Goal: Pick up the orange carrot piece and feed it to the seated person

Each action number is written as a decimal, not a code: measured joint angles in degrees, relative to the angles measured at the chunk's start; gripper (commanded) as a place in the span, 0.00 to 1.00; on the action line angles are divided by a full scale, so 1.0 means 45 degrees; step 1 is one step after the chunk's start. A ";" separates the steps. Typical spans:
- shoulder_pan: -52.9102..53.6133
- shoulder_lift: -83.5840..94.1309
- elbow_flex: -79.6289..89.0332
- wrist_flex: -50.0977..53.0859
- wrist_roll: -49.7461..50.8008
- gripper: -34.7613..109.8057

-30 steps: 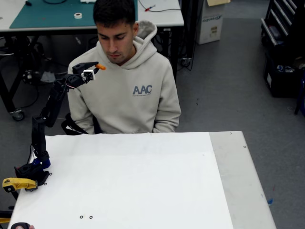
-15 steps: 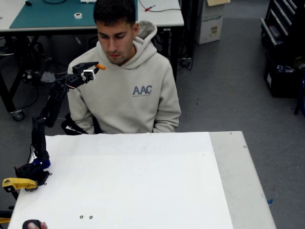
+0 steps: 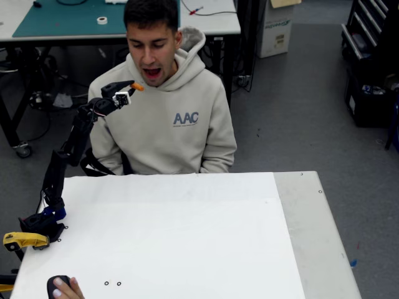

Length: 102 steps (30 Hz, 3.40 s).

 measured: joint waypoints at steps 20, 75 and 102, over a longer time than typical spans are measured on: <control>-0.0801 -0.3672 -0.3848 -0.0410 -0.0098 0.22; -0.0879 -0.4961 -0.3926 -0.4004 -0.3281 0.23; 0.0703 -0.4941 -0.3926 -0.4004 -0.3633 0.42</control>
